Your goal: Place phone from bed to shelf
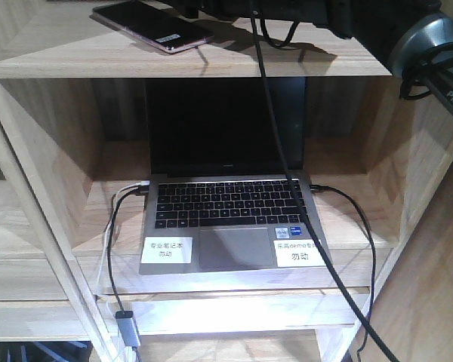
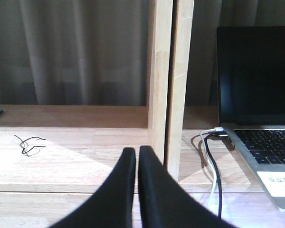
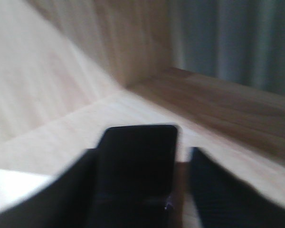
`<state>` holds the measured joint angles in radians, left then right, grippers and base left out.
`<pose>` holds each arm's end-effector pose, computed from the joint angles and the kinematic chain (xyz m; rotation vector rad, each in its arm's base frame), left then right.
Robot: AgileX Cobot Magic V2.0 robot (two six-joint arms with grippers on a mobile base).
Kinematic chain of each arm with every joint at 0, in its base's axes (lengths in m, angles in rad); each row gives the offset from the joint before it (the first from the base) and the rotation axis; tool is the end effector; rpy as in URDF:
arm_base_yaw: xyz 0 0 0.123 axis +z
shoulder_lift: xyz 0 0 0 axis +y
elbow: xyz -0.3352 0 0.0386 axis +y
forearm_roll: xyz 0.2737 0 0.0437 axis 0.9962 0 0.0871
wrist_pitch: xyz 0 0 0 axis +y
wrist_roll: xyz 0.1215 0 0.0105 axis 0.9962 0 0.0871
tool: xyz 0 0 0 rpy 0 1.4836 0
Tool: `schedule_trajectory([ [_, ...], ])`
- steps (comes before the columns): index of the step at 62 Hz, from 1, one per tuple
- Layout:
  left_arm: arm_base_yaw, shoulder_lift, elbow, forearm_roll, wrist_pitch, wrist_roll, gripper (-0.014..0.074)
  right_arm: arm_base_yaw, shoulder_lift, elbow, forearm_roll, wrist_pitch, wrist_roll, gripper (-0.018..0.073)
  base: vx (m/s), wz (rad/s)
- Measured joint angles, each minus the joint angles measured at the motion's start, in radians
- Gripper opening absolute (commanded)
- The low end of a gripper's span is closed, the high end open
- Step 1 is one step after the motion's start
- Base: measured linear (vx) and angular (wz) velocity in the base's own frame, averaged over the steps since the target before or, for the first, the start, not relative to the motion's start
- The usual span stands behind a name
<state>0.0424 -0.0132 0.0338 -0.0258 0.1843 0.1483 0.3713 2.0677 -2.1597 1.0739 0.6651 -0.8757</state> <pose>0.0599 0.0020 0.1808 0.0716 1.6883 0.1200 0.5006 0.2660 0.4497 -0.6682 1.6662 0.8344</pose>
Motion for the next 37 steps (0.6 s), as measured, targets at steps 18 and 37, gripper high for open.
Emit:
schedule_trajectory([
  [18, 0.0, 0.0, 0.0, 0.0, 0.0, 0.0, 0.0001, 0.0, -0.022, 0.0, -0.151, -0.001, 0.106, 0.0459, 0.0, 0.0],
  [37, 0.0, 0.0, 0.0, 0.0, 0.0, 0.0, 0.0001, 0.0, -0.165, 0.0, -0.395, 0.024, 0.31, -0.0017, 0.0, 0.0],
])
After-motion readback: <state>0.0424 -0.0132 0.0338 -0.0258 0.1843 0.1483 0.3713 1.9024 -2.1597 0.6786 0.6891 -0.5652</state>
